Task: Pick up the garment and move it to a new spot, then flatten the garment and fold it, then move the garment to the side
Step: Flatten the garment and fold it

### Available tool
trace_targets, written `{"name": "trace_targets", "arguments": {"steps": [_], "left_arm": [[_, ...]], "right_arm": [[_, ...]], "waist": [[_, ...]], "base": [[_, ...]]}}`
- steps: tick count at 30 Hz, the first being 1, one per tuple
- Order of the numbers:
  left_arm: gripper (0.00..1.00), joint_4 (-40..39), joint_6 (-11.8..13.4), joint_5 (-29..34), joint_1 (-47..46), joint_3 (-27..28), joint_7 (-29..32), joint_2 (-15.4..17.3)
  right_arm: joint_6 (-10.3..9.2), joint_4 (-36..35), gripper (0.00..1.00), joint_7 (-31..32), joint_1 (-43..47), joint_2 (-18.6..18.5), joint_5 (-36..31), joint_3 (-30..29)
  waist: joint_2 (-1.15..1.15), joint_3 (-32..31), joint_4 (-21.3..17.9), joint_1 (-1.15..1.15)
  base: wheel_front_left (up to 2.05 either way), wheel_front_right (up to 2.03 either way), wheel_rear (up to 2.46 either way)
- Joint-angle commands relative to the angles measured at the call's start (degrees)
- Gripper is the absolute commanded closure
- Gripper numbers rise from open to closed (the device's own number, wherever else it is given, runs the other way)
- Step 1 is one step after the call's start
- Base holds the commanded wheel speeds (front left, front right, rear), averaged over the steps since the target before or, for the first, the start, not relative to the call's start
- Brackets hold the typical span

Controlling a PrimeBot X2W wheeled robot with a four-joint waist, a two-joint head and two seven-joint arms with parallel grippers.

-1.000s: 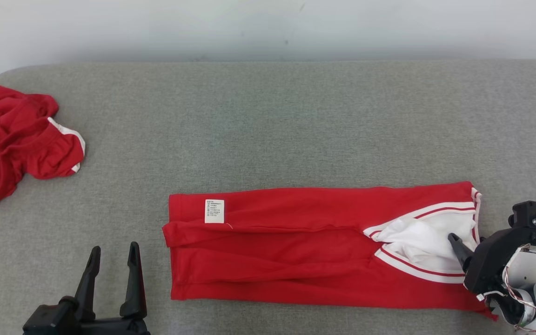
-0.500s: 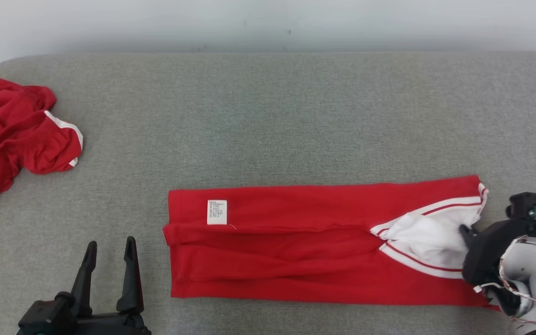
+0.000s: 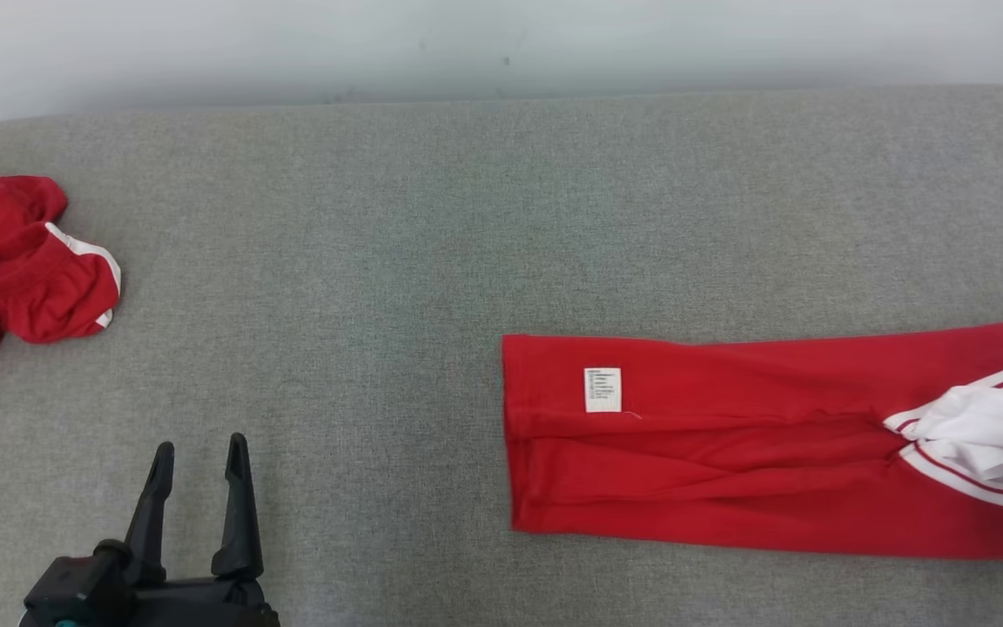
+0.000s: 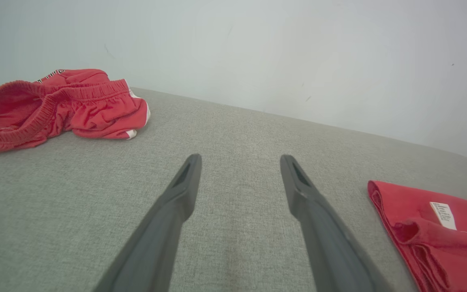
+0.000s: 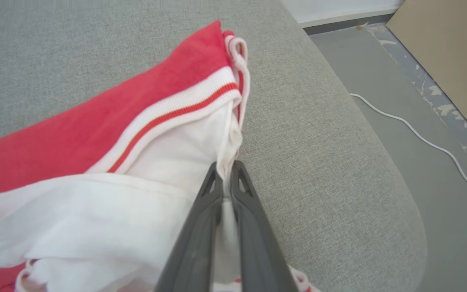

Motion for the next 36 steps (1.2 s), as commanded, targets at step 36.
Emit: {"name": "trace_targets", "arguments": {"steps": [36], "left_arm": [[0.00, 1.3, -0.7, -0.8, 2.4, -1.0, -0.1, 0.0]], "right_arm": [[-0.14, -2.5, 1.00, 8.1, -4.9, 14.1, 8.0, 38.1]], "waist": [[-0.01, -5.9, 4.2, -0.01]], "base": [[0.00, 0.00, 0.00]]}}
